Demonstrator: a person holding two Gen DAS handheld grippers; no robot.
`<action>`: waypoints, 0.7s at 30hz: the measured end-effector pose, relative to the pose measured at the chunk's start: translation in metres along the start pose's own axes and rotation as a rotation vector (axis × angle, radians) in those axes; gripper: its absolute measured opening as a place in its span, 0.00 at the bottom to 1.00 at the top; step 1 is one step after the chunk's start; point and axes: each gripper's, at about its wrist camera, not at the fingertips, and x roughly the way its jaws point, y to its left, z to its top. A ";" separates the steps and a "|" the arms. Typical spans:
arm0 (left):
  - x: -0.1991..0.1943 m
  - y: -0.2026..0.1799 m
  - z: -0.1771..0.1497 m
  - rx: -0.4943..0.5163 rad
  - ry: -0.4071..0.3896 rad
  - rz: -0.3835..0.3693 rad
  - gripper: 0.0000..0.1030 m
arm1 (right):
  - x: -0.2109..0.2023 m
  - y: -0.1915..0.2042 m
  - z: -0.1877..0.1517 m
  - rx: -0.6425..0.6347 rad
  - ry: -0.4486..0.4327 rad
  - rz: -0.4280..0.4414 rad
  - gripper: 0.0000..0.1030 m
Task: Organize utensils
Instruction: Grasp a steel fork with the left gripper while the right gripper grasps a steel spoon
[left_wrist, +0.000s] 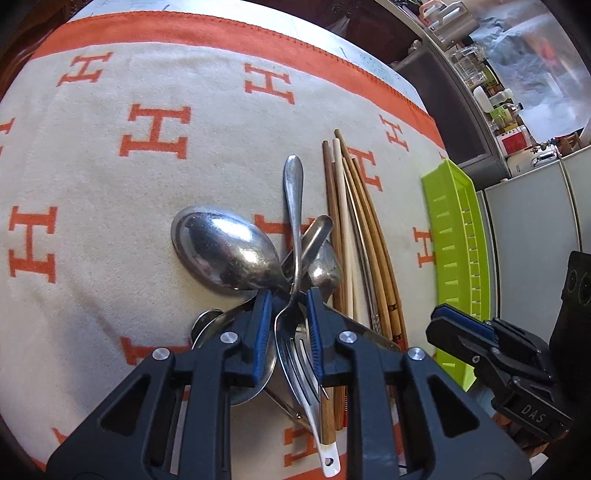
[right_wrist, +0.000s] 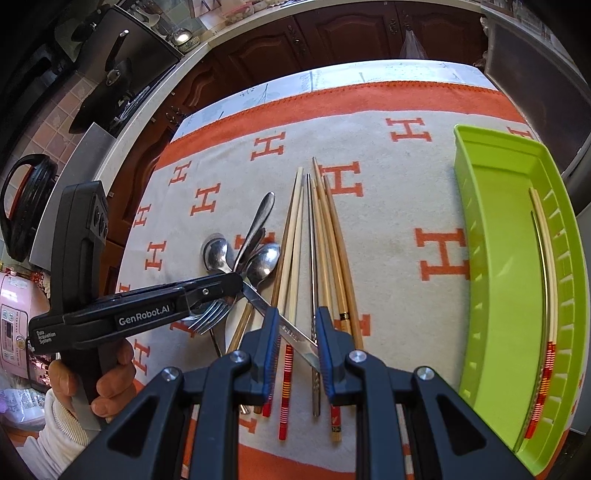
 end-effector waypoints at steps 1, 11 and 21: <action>0.000 -0.001 0.000 0.004 0.000 -0.002 0.16 | 0.001 0.000 0.000 0.001 0.002 0.000 0.19; -0.001 -0.018 -0.007 0.058 -0.040 0.034 0.03 | 0.006 -0.001 0.000 0.004 0.014 -0.005 0.19; -0.023 -0.011 -0.018 0.029 -0.096 0.033 0.00 | 0.019 0.011 -0.002 -0.064 0.033 0.033 0.19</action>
